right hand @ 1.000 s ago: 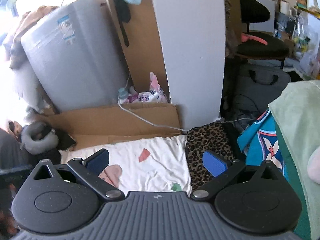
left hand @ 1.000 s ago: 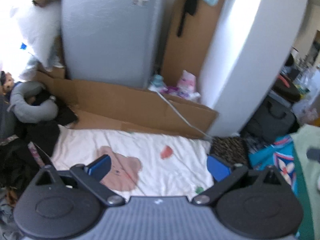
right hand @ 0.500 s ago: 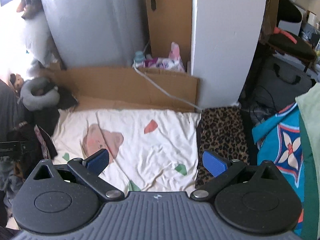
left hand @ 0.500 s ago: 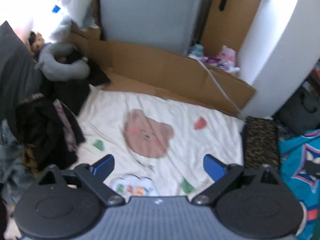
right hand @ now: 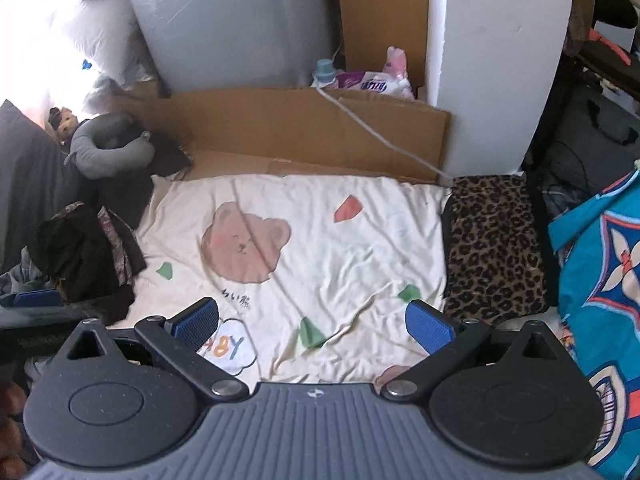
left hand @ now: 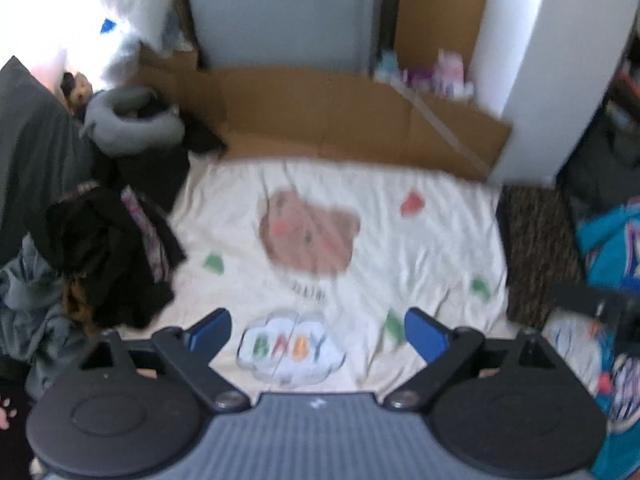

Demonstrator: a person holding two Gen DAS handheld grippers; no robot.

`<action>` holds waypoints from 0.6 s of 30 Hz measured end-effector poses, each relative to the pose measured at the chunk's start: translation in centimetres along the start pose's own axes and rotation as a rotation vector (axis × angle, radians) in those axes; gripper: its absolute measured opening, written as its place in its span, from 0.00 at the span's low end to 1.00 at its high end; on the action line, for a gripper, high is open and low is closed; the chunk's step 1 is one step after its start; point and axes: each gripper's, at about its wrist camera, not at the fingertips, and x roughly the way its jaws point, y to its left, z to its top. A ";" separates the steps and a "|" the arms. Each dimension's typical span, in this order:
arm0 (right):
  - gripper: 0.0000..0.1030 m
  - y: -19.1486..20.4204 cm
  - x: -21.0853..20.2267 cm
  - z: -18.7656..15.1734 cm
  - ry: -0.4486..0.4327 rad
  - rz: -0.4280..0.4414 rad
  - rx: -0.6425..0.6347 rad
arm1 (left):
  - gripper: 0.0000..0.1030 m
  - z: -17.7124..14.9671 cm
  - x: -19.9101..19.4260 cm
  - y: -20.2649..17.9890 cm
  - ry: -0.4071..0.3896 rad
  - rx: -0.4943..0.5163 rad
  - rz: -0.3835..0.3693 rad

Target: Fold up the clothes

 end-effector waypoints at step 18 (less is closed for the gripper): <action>0.99 2.7 2.3 -4.9 0.090 0.037 -0.057 | 0.92 -3.9 2.4 3.6 0.136 -0.052 0.007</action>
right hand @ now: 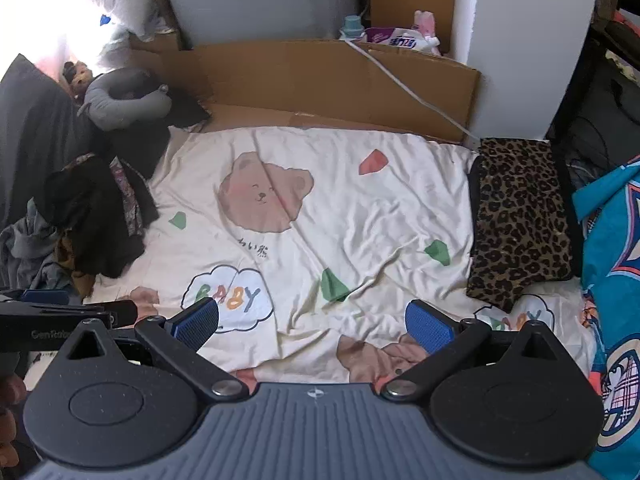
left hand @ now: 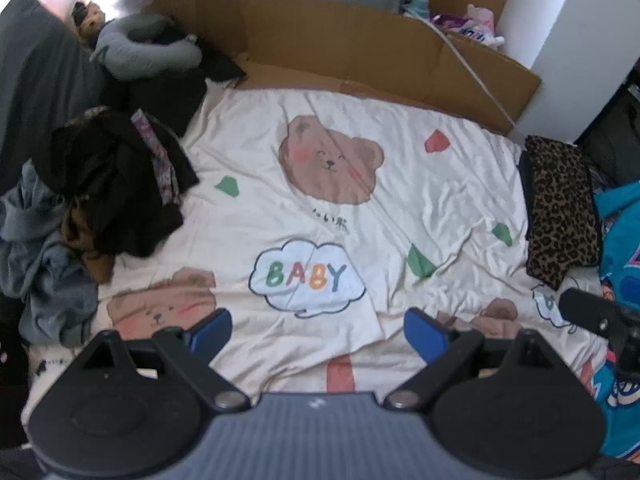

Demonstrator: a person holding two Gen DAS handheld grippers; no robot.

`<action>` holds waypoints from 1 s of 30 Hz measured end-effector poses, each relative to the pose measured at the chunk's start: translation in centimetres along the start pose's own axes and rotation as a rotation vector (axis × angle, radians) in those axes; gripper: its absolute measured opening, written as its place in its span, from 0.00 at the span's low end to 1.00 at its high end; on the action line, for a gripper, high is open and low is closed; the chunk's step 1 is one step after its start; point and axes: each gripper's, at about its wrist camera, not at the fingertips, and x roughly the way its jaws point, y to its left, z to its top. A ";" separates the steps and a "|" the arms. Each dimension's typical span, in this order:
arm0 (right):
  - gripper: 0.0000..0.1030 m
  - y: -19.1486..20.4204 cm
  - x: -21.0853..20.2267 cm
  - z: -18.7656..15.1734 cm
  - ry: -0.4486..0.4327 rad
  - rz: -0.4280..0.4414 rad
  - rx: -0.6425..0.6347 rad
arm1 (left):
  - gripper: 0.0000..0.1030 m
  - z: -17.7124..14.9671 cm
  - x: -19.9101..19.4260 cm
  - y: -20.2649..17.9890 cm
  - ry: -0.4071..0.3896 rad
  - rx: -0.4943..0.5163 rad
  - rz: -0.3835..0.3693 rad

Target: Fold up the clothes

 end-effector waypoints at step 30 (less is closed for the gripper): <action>0.99 -0.1 2.0 -3.3 0.060 0.014 -0.010 | 0.92 -2.2 1.0 -0.6 0.028 0.056 -0.023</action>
